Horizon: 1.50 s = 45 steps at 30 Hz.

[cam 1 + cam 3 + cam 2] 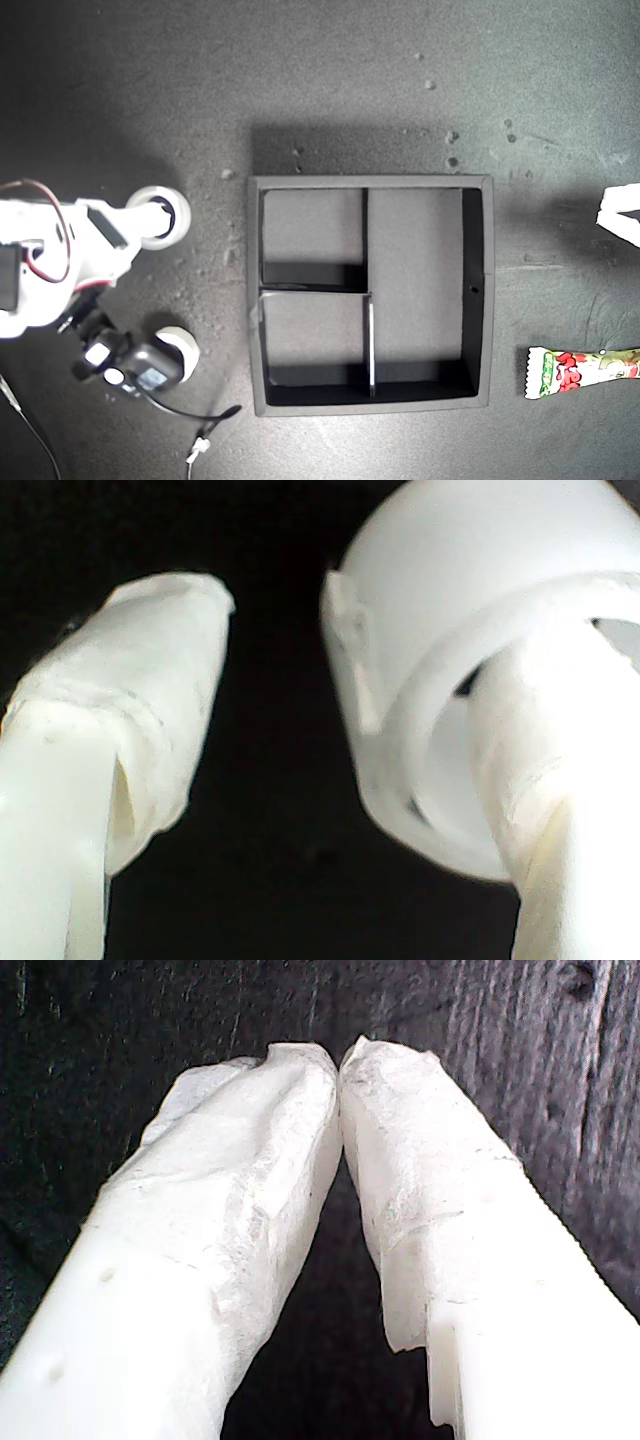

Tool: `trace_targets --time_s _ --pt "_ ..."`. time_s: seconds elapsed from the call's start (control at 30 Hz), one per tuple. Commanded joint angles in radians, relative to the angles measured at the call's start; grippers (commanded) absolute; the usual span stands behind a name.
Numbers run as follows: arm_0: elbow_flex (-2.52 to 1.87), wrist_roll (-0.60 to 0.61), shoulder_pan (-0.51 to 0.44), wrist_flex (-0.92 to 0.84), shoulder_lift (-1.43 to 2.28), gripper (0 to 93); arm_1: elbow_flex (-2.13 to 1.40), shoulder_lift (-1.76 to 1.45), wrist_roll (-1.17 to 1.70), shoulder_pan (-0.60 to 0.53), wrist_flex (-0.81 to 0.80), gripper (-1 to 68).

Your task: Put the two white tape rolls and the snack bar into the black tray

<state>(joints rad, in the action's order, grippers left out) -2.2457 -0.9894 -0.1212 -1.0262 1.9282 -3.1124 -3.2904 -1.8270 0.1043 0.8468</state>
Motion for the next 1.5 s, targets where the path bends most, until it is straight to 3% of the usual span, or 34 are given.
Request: trace_targets --time_s 0.0,0.17,0.27,0.43,0.57,0.8,0.83,0.93,1.03,1.13,1.33,1.47 --pt "0.011 -0.017 0.021 0.037 -0.057 17.9 -0.012 -0.006 0.021 -0.002 -0.002 -0.3" --pt "0.074 0.038 0.078 0.023 -0.126 2.4 -0.012 -0.008 -0.242 0.021 0.097 -0.4" --pt "0.150 0.081 0.104 -0.077 -0.081 0.3 -0.011 -0.008 -0.227 0.071 0.077 -0.5" --pt "0.423 0.178 0.140 -0.319 0.021 0.3 0.018 -0.008 0.417 0.132 -0.144 -0.5" --pt "0.784 0.213 0.103 -0.434 -0.069 0.3 0.103 -0.008 0.893 0.144 -0.149 -0.5" --pt "1.677 0.210 -0.064 -0.726 -0.678 0.2 0.443 0.018 1.325 -0.077 -0.121 -0.4" --pt "1.848 0.206 -0.074 -0.801 -0.795 0.2 0.479 0.037 1.347 -0.101 -0.115 -0.4" --pt "1.898 0.189 -0.063 -0.807 -0.888 0.2 0.597 0.227 1.388 -0.192 -0.155 -0.4" --pt "1.917 0.184 -0.038 -0.807 -0.950 0.2 0.773 0.514 1.333 -0.258 -0.161 -0.4" --pt "1.936 0.190 -0.015 -0.807 -1.009 0.2 0.896 0.698 1.057 -0.296 -0.072 -0.4" --pt "1.976 0.198 0.025 -0.807 -1.166 0.2 0.824 0.726 0.408 -0.517 0.052 -0.2" --pt "2.046 0.196 0.035 -0.807 -1.275 0.1 0.727 0.733 0.132 -0.686 -0.040 0.0"
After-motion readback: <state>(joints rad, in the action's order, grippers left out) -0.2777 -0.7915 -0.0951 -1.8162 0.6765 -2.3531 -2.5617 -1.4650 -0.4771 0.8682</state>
